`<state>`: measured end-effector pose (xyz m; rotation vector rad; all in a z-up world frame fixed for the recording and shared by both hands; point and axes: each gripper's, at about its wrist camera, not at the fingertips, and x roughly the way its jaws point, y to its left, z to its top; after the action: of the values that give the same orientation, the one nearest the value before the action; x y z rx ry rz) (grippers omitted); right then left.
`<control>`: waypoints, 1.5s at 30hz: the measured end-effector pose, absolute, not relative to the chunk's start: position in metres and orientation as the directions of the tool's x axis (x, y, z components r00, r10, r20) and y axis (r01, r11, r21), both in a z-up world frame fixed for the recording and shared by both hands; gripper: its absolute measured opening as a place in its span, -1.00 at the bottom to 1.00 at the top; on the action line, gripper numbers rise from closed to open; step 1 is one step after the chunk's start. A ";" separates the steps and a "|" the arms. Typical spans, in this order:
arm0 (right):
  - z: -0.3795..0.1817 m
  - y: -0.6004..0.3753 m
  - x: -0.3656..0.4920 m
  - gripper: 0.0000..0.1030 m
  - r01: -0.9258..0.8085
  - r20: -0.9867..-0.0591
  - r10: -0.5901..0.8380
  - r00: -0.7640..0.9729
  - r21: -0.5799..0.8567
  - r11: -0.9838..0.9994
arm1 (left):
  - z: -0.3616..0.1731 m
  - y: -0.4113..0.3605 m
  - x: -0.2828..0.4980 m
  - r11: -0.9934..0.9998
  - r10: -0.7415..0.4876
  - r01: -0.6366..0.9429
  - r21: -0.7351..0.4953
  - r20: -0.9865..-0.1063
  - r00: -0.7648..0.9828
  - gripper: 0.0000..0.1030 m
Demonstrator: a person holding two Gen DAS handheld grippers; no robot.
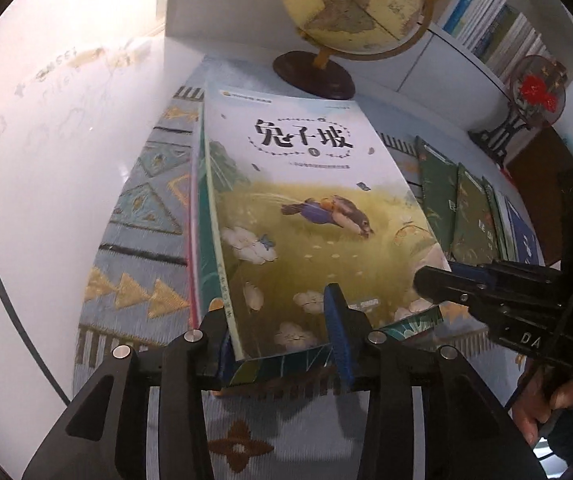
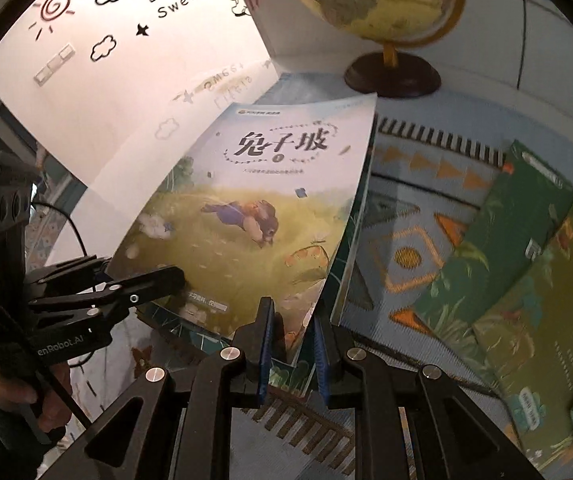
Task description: Organize books
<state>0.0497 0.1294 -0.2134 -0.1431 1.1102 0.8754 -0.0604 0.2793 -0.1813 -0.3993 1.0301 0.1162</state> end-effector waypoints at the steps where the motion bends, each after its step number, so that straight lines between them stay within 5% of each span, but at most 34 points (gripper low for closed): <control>1: -0.214 0.128 0.051 -0.66 -0.672 -0.821 0.552 0.147 0.326 0.665 | -0.180 0.280 -0.062 0.920 -0.072 -0.299 -0.252 -0.860 0.505 -0.29; 13: -0.215 0.123 0.046 -0.62 -0.707 -0.843 0.526 0.113 0.304 0.639 | -0.181 0.280 -0.083 0.912 -0.066 -0.326 -0.249 -0.873 0.483 -0.29; 24: -0.209 0.109 0.039 -0.51 -0.545 -0.937 0.310 0.159 0.178 0.819 | -0.172 0.346 -0.093 0.929 -0.122 -0.231 -0.288 -0.830 0.544 -0.28; 26: -0.208 0.110 0.036 -0.51 -0.483 -0.952 0.257 0.169 0.147 0.863 | -0.165 0.358 -0.086 0.927 -0.144 -0.205 -0.315 -0.801 0.581 -0.12; 30: -0.211 0.119 0.037 -0.50 -0.384 -0.979 0.119 0.168 0.046 0.922 | -0.145 0.357 -0.076 0.971 -0.003 -0.181 -0.156 -0.765 0.644 0.60; 45: -0.202 0.023 0.057 -0.40 0.049 -0.989 -0.010 0.151 -0.003 0.999 | -0.118 0.293 -0.059 0.992 -0.111 0.038 -0.118 -0.709 0.697 0.61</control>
<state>0.0573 0.0225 -0.2016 0.0325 1.4191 -0.0423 -0.0594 0.2930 -0.1175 -0.0964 0.7960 -0.0831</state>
